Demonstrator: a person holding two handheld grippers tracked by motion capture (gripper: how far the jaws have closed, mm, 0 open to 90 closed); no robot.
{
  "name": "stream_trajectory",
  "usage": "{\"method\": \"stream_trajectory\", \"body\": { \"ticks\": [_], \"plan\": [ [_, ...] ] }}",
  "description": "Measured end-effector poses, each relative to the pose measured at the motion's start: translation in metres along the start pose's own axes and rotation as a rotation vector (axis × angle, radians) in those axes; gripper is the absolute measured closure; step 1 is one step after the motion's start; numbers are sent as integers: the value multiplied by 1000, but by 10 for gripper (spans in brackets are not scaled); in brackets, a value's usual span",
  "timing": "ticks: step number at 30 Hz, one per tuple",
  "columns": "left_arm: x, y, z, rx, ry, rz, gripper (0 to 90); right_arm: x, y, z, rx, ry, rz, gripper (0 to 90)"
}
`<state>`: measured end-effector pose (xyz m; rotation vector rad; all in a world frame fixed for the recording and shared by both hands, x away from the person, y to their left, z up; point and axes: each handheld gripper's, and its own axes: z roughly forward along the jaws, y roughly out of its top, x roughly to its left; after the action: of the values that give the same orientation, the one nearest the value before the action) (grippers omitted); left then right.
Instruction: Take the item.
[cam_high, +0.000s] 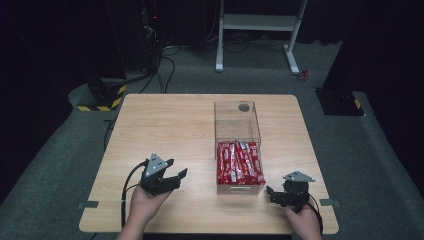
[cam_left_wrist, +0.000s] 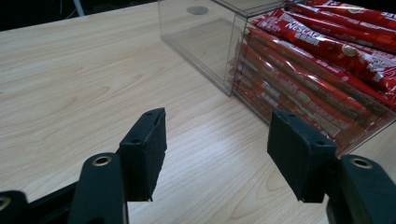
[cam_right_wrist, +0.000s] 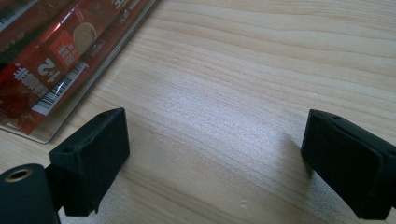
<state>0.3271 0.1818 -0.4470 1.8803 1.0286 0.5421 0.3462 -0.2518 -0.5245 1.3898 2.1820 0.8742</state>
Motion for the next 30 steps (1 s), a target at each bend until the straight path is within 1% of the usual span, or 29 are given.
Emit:
{"method": "stream_trajectory", "body": {
  "ticks": [6, 7, 9, 10, 12, 14, 17, 20, 23, 28, 30],
  "plan": [
    [-4, 3, 2, -7, -16, -2, 377, 0, 0, 0, 0, 0, 0, 76],
    [-5, 4, 1, -7, -19, 6, 377, 0, 0, 0, 0, 0, 0, 76],
    [-6, 4, 1, -7, -21, 9, 375, 0, 0, 0, 0, 0, -1, 76],
    [-8, 5, 0, -13, -19, 17, 375, 0, 0, 0, 0, 0, -1, 76],
    [-8, 5, 0, -15, -19, 16, 376, 0, 0, 0, 0, 0, -1, 76],
    [-11, 8, -2, -27, -29, 14, 376, 0, 0, 0, 0, 0, -1, 76],
    [-15, 12, -1, -31, -30, 25, 376, 0, 0, 0, 0, 0, -1, 76],
    [-17, 15, -1, -40, -41, 18, 378, 0, 0, 0, 0, 0, -1, 76],
    [-18, 17, -1, -41, -39, 23, 377, 0, 0, 0, 0, 0, -1, 76],
    [-22, 21, 1, -42, -47, 16, 378, 0, 0, 0, 0, 0, -1, 76],
    [-26, 24, 2, -48, -53, 15, 379, 0, 0, 0, 0, 1, -1, 76]
  ]
}}
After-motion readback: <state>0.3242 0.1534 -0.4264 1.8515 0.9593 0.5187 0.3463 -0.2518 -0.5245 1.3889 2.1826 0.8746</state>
